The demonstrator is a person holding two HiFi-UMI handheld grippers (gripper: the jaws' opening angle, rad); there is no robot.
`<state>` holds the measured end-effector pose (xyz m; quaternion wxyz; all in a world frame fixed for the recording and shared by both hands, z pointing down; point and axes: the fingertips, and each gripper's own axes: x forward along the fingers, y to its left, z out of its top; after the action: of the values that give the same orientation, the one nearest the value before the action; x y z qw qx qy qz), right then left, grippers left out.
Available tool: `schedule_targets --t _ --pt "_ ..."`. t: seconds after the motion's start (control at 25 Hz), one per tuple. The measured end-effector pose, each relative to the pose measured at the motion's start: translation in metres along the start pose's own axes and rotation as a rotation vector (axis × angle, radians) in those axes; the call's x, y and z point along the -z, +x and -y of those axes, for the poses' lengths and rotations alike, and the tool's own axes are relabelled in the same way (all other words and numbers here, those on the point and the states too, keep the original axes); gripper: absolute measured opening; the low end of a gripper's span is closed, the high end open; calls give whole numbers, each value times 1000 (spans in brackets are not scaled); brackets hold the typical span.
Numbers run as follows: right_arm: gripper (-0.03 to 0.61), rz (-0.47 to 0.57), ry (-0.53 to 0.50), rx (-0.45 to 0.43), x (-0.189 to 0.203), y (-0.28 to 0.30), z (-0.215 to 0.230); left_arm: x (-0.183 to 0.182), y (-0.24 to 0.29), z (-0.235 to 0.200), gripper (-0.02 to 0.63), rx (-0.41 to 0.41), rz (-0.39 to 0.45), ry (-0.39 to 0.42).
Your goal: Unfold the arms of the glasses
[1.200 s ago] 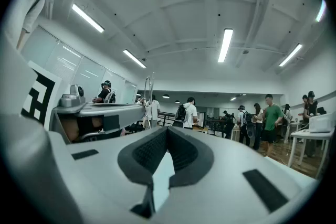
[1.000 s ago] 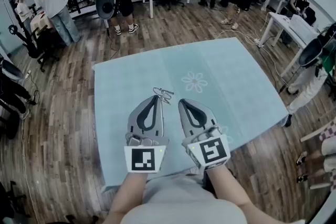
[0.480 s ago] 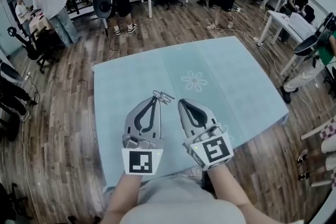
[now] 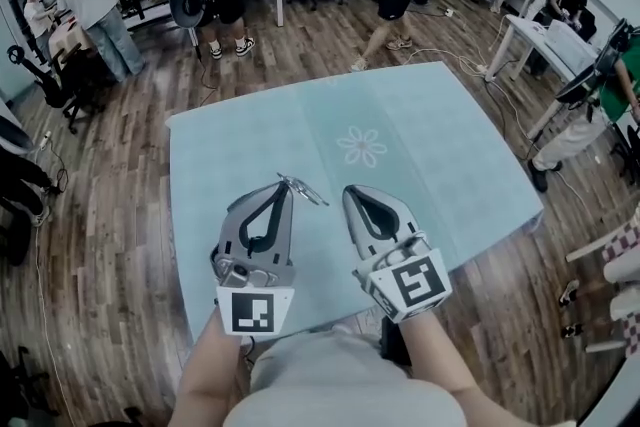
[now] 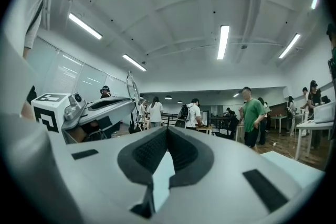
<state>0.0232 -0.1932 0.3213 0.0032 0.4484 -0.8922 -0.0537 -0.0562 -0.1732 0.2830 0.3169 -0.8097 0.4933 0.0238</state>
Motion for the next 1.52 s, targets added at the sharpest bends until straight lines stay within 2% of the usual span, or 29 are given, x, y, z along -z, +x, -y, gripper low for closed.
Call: schedule_targets --t 0.36,0.56,0.68,0.88,1.0,1.24,1.52 --pt "8 -2 -39 -86 0 -16 -10 -16 -16 21 8 77 84 193" --pt "8 31 6 -203 -12 -28 -26 -15 -25 25 8 106 115 291" --pt "8 61 32 -218 -24 -44 -27 -11 -30 27 8 112 104 335" --pt "17 88 -8 -256 -39 -60 -32 -2 -26 21 8 95 46 372" --pt "104 98 -44 -296 -47 -66 -49 -5 -27 23 8 92 49 370" --pt "101 83 -156 -300 -48 -67 -68 -8 -27 28 8 106 60 376" --pt "37 57 -131 -280 -43 -59 -65 -9 -26 31 8 120 62 381"
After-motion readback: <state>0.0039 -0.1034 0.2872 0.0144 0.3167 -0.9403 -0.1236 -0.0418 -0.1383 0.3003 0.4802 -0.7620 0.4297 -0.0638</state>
